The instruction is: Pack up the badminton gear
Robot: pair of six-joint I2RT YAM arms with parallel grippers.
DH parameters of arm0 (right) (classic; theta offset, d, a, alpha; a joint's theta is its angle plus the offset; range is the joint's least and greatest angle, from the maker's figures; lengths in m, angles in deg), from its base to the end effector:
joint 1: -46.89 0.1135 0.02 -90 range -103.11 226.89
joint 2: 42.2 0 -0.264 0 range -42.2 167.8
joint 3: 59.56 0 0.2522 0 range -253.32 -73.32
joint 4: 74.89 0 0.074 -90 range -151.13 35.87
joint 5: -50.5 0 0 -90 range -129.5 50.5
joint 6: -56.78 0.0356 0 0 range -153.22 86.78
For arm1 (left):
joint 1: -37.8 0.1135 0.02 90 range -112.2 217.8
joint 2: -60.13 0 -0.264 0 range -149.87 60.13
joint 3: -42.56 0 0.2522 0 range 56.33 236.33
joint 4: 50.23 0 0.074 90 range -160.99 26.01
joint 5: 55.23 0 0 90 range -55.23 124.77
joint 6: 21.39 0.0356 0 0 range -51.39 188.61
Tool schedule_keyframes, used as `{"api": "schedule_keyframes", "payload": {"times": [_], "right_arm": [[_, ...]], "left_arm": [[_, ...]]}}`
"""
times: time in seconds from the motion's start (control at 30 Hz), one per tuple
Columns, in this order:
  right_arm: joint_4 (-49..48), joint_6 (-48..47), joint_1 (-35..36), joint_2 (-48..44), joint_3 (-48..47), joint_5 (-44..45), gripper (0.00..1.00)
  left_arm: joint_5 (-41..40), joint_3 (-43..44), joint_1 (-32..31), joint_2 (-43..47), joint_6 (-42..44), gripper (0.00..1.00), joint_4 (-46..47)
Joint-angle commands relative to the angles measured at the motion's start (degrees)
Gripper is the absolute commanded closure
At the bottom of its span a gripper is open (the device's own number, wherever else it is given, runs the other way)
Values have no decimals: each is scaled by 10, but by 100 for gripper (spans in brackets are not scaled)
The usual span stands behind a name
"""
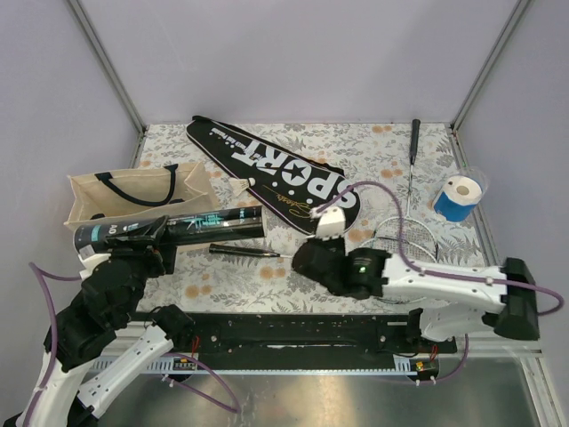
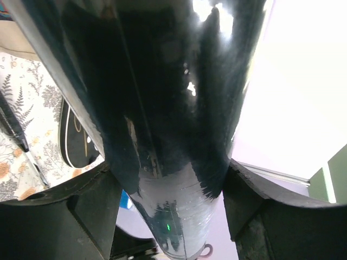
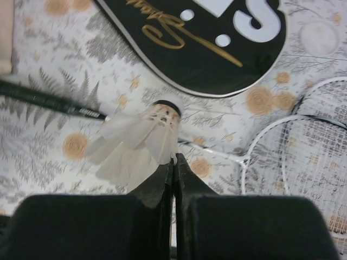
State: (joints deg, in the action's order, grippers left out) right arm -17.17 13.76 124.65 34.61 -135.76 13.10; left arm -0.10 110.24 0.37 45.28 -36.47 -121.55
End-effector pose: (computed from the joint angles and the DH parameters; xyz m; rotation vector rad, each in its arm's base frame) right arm 0.0832 0.2502 0.2865 -0.2727 2.0967 0.0462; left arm 0.0243 0.0070 0.3494 -1.4519 1.3746 -1.1329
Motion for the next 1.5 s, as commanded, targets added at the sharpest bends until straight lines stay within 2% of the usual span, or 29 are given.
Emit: {"api": "schedule_keyframes", "payload": {"times": [0.0,0.13,0.2,0.37,0.53,1.0,1.2,1.47], "right_arm": [[-170,-135,-93,-157,96,-96,100],[-334,-217,-132,-320,198,-238,100],[-369,-221,-139,-386,224,-284,100],[-418,-219,-140,-447,234,-406,100],[-451,-217,-140,-427,217,-492,100],[-488,-236,-140,-310,167,-634,100],[-507,-265,-141,-284,157,-657,100],[-550,-247,-141,-236,149,-624,100]], "left_arm": [[1,-14,0,-16,-21,76,12],[9,-31,-1,-5,-25,76,11],[15,-36,-1,-1,-27,76,10],[57,-43,0,-9,-26,76,17],[95,-52,0,-4,-9,76,38],[105,-30,-1,4,22,76,37],[131,-21,-1,-4,37,77,38],[144,-21,0,-3,33,78,44]]}}
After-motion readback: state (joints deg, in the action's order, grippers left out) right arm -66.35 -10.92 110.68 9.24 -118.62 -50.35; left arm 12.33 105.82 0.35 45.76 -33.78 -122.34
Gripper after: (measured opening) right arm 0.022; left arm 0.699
